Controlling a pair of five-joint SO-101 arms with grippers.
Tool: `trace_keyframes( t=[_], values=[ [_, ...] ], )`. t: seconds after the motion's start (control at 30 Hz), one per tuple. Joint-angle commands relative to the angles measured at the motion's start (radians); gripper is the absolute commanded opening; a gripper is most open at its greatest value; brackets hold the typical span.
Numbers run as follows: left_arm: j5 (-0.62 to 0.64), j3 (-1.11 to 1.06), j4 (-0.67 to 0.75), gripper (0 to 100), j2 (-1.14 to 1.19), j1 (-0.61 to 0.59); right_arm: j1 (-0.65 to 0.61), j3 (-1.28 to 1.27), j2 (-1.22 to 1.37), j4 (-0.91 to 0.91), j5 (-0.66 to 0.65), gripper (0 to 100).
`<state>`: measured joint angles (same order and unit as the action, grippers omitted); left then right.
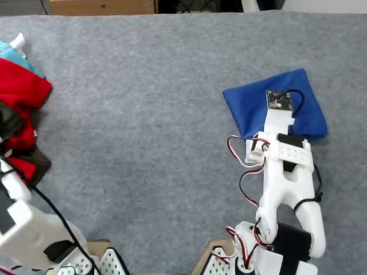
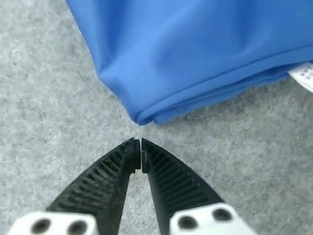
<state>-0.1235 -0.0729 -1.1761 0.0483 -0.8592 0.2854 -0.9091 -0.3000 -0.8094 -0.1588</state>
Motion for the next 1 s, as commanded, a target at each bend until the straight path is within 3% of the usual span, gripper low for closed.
trace_keyframes(
  t=[0.0,0.43,0.63,0.83,0.9,0.97],
  values=[
    [-0.006,0.051,-0.074,3,-0.173,0.062,-0.017,0.001,-0.028,0.043,-0.008,1.5],
    [0.002,0.001,-0.253,3,-0.601,0.357,-0.017,-0.041,-0.028,0.052,-0.008,1.5],
    [0.002,-0.044,-0.422,3,-0.675,0.63,-0.017,-0.079,-0.028,0.106,-0.008,1.5],
    [-0.003,-0.242,-0.474,3,-0.683,0.88,-0.086,-0.082,-0.028,0.114,-0.006,3.2],
    [-0.003,-0.288,-0.511,7,-0.683,0.944,-0.126,-0.076,-0.033,0.114,-0.002,7.0],
    [0.009,-0.323,-0.571,19,-0.683,0.989,-0.172,-0.062,-0.035,0.114,-0.002,12.9]
  ],
)
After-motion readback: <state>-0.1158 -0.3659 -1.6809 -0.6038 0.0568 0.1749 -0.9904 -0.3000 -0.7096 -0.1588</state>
